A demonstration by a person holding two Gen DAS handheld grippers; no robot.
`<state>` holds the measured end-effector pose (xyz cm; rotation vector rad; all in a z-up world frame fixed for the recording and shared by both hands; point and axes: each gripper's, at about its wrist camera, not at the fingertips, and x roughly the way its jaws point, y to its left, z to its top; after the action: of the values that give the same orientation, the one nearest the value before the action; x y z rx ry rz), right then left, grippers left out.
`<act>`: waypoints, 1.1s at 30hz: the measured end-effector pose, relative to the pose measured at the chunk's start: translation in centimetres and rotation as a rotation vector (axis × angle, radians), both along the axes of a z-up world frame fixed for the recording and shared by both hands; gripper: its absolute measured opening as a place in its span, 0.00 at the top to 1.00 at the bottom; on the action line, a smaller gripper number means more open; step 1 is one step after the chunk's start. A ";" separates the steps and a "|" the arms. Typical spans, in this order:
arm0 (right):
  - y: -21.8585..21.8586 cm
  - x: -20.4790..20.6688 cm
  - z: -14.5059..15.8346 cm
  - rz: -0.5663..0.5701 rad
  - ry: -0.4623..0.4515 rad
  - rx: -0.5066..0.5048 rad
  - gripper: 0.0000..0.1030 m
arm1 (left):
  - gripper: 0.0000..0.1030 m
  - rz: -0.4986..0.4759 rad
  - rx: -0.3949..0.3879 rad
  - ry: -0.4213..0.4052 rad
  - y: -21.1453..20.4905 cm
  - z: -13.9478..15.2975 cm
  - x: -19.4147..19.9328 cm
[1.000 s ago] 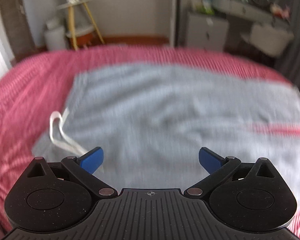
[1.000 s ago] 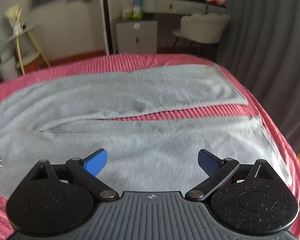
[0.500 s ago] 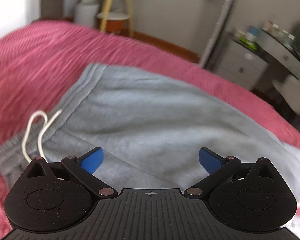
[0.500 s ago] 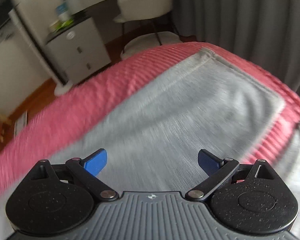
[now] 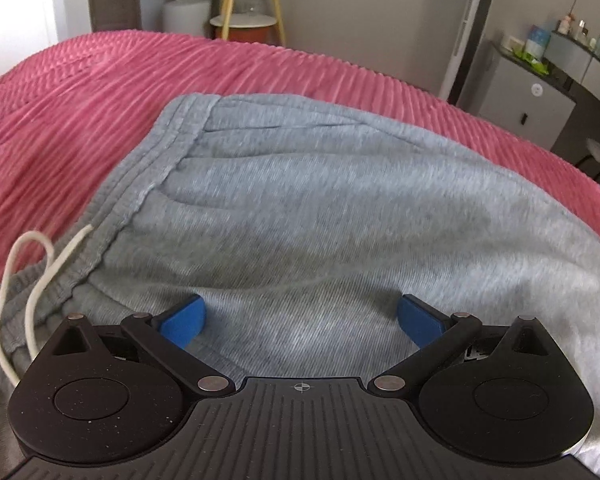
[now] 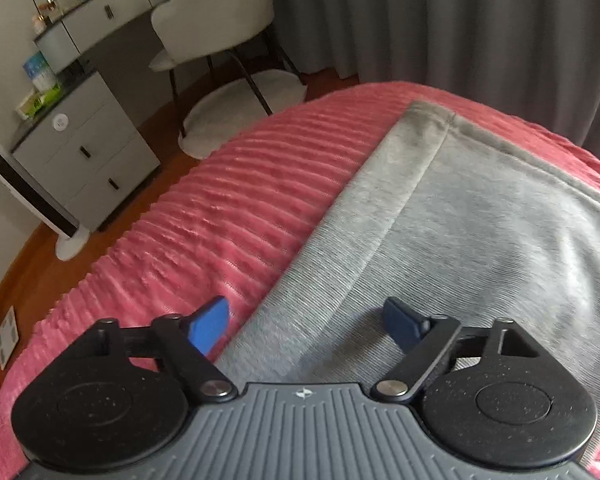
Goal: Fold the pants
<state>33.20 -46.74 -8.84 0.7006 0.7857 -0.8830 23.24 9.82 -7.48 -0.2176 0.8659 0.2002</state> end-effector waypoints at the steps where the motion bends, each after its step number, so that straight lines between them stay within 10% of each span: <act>1: -0.1 0.3 -0.3 -0.012 0.009 -0.002 0.20 | 0.00 0.000 -0.003 0.004 0.1 -0.1 0.2; 8: 0.9 2.0 -1.6 0.097 0.158 -0.116 0.23 | 0.00 -0.004 -0.012 0.006 0.5 -0.3 0.6; 12: -0.1 -0.3 -0.2 0.038 0.090 -0.078 0.92 | 0.00 -0.044 0.017 0.028 0.4 -0.5 0.8; 18: 0.3 -9.5 4.4 0.104 -0.209 -0.040 0.93 | 0.00 -0.053 -0.017 -0.004 1.4 0.9 -0.2; 23: 4.5 -25.0 8.6 0.063 -0.501 -0.093 0.93 | 0.00 -0.037 -0.124 -0.071 4.0 3.3 -1.9; 27: 9.3 -35.2 5.5 -0.056 -0.508 -0.194 0.93 | 0.00 -0.047 -0.243 -0.138 6.0 5.1 -2.8; 33: 9.1 -40.6 -2.8 -0.168 -0.416 0.077 0.93 | 0.00 -0.072 -0.348 -0.089 7.1 5.8 -0.9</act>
<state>-7.39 -37.62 -11.68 0.9907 0.3942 -0.8226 22.31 16.88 -1.72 -0.5152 0.8147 -0.0286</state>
